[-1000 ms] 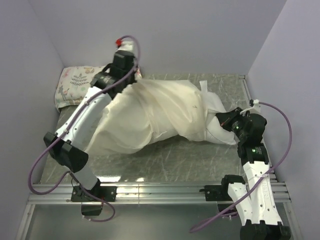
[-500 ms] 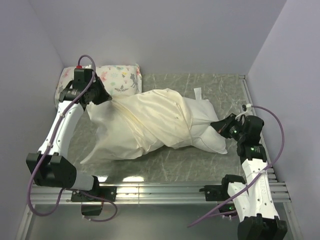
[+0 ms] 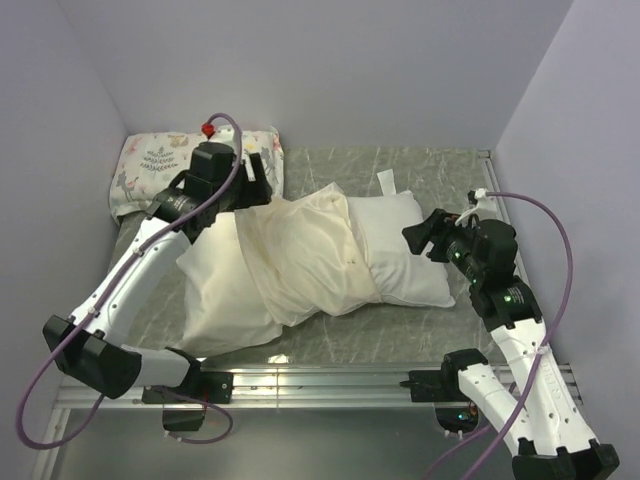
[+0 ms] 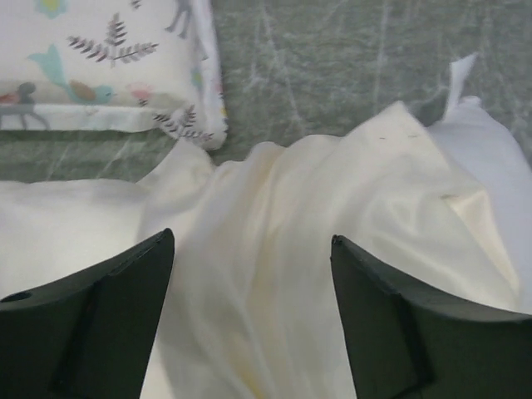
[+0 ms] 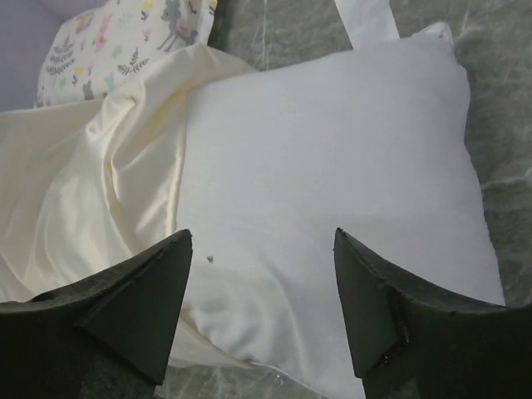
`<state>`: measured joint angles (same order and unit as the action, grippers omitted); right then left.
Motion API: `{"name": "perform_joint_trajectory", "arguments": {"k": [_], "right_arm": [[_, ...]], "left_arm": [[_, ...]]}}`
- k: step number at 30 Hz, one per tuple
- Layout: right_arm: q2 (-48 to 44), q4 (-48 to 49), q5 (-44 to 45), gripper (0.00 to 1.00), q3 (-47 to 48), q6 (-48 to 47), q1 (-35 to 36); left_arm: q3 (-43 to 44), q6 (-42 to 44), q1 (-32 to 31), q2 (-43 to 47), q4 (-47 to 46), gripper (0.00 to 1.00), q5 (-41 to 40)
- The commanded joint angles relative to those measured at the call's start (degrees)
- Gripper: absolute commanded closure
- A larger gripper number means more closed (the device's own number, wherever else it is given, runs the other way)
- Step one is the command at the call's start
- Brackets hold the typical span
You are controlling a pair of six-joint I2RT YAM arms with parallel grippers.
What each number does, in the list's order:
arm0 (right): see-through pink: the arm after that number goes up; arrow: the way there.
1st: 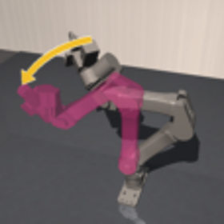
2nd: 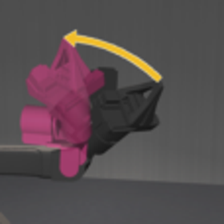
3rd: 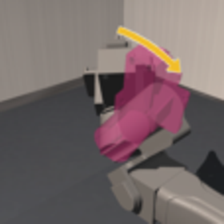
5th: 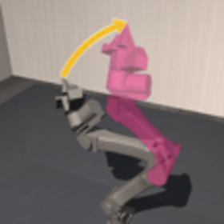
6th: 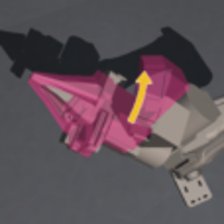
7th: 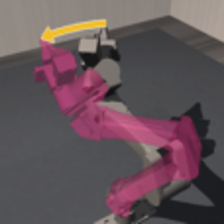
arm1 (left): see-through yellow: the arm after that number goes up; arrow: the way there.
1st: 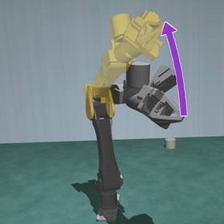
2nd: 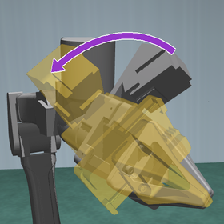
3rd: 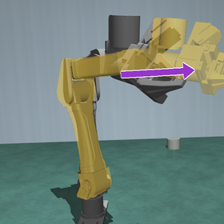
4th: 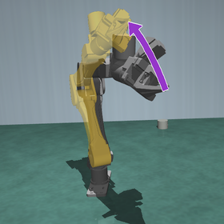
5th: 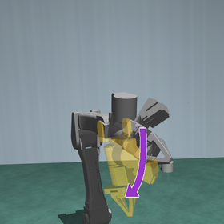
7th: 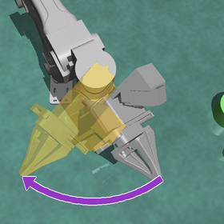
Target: Remove the pillowcase from the pillow
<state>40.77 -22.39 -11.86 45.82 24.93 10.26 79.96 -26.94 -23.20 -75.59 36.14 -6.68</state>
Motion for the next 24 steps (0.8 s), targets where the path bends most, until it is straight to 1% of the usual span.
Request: {"name": "perform_joint_trajectory", "arguments": {"k": [1, 5, 6, 8, 9, 11, 12, 13, 15, 16, 17, 18, 19, 20, 21, 22, 23, 24], "right_arm": [[2.63, -0.63, 3.16, 0.22, 2.69, -2.69, 2.38], [8.43, 0.33, 4.03, 0.19, 2.52, -4.1, 6.6], [8.97, 0.68, 3.95, 0.18, 1.56, -4.27, 7.31], [9.67, 1.64, 4.38, 0.17, 0.41, -4.1, 9.5], [9.94, 2.26, 4.73, 0.16, -0.9, -3.92, 10.21], [10.98, 3.31, 5.7, 0.15, -1.87, -3.57, 11.53], [11.52, 3.58, 6.05, 0.15, -2.66, -3.31, 12.67], [12.13, 4.45, 6.32, 0.15, -3.1, -3.13, 13.2], [13.71, 5.34, 7.28, 0.21, -4.68, -2.35, 13.82], [14.24, 5.78, 7.64, 0.26, -5.13, -2.17, 13.91], [15.29, 6.3, 7.81, 0.39, -5.56, -2.25, 13.82], [15.74, 6.57, 7.9, 0.47, -6.27, -2.43, 13.91], [16.17, 6.83, 8.77, 0.56, -6.53, -2.51, 13.82], [16.88, 7.01, 9.13, 0.75, -6.71, -2.52, 13.82], [17.06, 6.75, 10.18, 0.82, -6.62, -2.52, 13.73], [17.32, 5.96, 13.15, 1.0, -6.28, -2.34, 13.3], [17.23, 5.35, 14.57, 1.0, -6.01, -2.17, 12.6], [16.97, 4.91, 15.19, 1.0, -5.49, -2.08, 11.55]], "left_arm": [[5.54, 2.06, -6.14, 1.68, -2.04, 0.18, -5.97], [10.03, 2.24, -13.87, -1.22, -2.04, 0.13, -8.0], [10.47, 2.24, -18.15, -3.05, -2.3, 0.13, -9.65], [11.79, 2.59, -22.57, -5.61, -2.48, 0.12, -12.29], [12.06, 2.51, -25.98, -8.4, -2.83, 0.11, -14.31], [12.32, 1.89, -28.12, -11.49, -3.96, 0.1, -14.94], [12.32, 1.54, -29.69, -14.55, -4.49, 0.01, -15.03], [12.41, 1.28, -30.4, -15.98, -4.76, 0.01, -15.81], [12.58, -0.21, -31.9, -19.92, -4.07, 0.03, -17.92], [12.93, -1.18, -31.99, -21.08, -2.93, 0.07, -19.24], [13.37, -3.1, -32.08, -22.04, -1.44, 0.14, -21.6], [13.12, -3.64, -32.08, -22.58, 0.4, 0.32, -22.32], [12.24, -4.0, -32.17, -22.41, 0.68, 0.43, -23.11], [10.15, -4.87, -32.17, -21.97, 0.77, 0.53, -24.86], [9.08, -5.4, -32.17, -20.57, 1.38, 0.73, -25.83], [7.42, -6.28, -32.17, -19.69, 2.0, 0.79, -27.5], [6.79, -6.63, -32.08, -18.99, 2.87, 0.89, -30.64], [6.35, -7.24, -31.39, -17.41, 5.06, 0.93, -32.33]]}}
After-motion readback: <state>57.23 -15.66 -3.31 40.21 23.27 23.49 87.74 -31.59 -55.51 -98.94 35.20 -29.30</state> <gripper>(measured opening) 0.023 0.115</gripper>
